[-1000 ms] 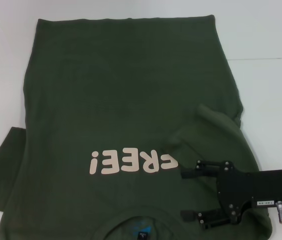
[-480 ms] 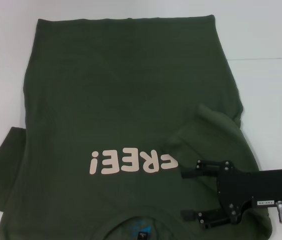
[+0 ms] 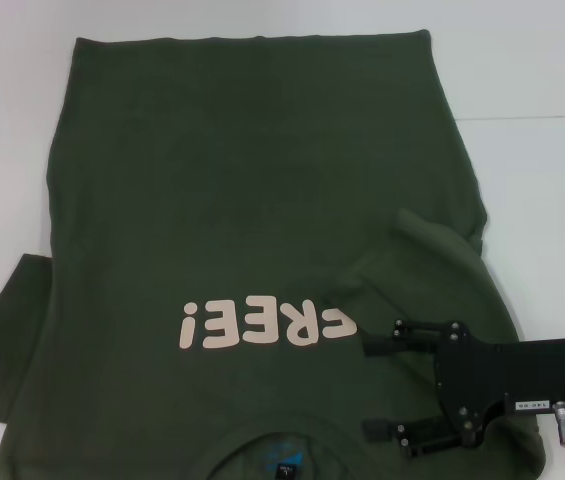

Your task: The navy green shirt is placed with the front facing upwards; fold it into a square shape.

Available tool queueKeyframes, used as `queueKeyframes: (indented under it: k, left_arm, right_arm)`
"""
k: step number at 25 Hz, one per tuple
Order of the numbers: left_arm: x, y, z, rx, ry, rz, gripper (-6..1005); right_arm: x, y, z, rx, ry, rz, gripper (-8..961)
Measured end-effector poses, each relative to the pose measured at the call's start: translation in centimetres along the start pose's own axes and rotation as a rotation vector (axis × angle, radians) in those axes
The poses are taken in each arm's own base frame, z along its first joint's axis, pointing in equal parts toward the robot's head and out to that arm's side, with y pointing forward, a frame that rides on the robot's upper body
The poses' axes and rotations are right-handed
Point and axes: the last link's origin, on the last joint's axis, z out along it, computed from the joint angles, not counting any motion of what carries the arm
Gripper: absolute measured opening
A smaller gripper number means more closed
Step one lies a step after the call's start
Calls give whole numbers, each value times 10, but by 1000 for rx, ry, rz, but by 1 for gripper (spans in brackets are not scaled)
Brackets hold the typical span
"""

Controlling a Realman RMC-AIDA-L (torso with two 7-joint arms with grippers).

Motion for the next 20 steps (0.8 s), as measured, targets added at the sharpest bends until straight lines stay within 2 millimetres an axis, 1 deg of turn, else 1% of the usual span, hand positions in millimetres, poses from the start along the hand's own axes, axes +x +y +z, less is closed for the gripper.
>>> queueKeyframes:
  k: [14,20]
  left_arm:
    - [-2,1,3,5,-12,4,812]
    - [-2,4,5,-14,-19,6,811]
  right_arm:
    - [1,1,1,-3,-1,4,925]
    - [1,1,0,-2,-1,5,925]
